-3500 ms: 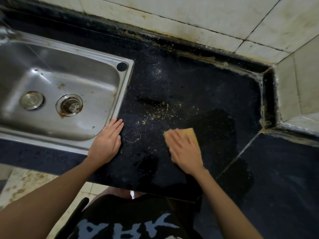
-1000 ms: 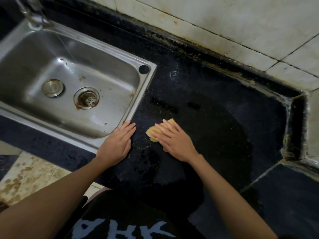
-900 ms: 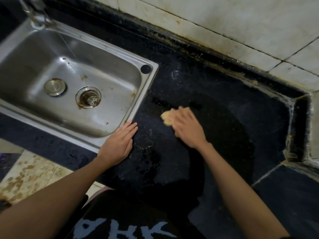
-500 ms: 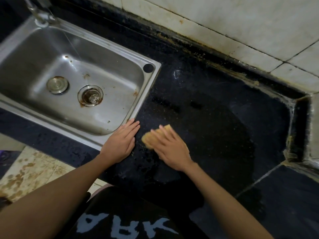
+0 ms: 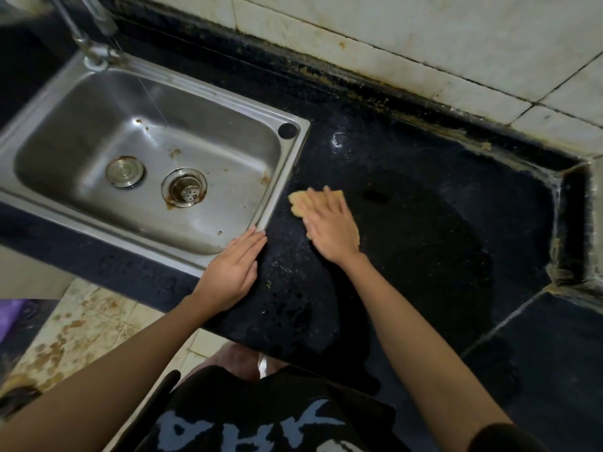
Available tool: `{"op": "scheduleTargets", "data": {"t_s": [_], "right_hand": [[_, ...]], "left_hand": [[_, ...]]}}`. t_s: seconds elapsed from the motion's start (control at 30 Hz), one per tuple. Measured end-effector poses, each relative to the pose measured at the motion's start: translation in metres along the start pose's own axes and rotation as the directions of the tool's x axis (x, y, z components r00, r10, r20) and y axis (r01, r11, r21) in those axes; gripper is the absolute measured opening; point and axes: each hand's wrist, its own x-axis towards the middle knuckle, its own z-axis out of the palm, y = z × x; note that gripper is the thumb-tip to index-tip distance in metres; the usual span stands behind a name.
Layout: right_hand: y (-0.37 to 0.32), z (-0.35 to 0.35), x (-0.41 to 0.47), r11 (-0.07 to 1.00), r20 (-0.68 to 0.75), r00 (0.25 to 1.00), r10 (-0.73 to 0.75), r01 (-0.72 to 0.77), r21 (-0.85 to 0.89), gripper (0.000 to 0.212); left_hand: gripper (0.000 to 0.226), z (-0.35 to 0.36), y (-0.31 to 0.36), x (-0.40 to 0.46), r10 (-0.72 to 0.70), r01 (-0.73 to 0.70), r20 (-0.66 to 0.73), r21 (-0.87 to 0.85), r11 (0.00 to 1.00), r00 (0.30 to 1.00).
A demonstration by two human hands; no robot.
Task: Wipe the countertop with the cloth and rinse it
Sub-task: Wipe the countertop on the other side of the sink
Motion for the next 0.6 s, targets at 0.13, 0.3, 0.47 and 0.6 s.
{"op": "scheduleTargets", "data": {"t_s": [0.13, 0.3, 0.47, 0.6], "right_hand": [[-0.004, 0.008, -0.040, 0.939, 0.100, 0.935, -0.339, 0.343, -0.025, 0.048], [0.048, -0.007, 0.002, 0.987, -0.001, 0.987, 0.161, -0.161, 0.011, 0.047], [0.021, -0.012, 0.038, 0.966, 0.012, 0.967, 0.254, -0.254, 0.055, 0.047], [-0.024, 0.001, 0.006, 1.000, 0.072, 0.997, 0.001, 0.001, -0.022, 0.055]], "left_hand": [[0.046, -0.003, -0.004, -0.015, -0.007, 0.008, 0.024, -0.040, 0.999, 1.000], [0.048, -0.009, -0.005, -0.026, -0.025, 0.029, 0.055, -0.074, 0.997, 0.998], [0.056, -0.009, -0.008, -0.023, -0.061, 0.066, 0.053, -0.090, 0.994, 0.997], [0.052, -0.011, -0.009, -0.024, -0.001, 0.005, 0.082, -0.054, 0.999, 0.997]]}}
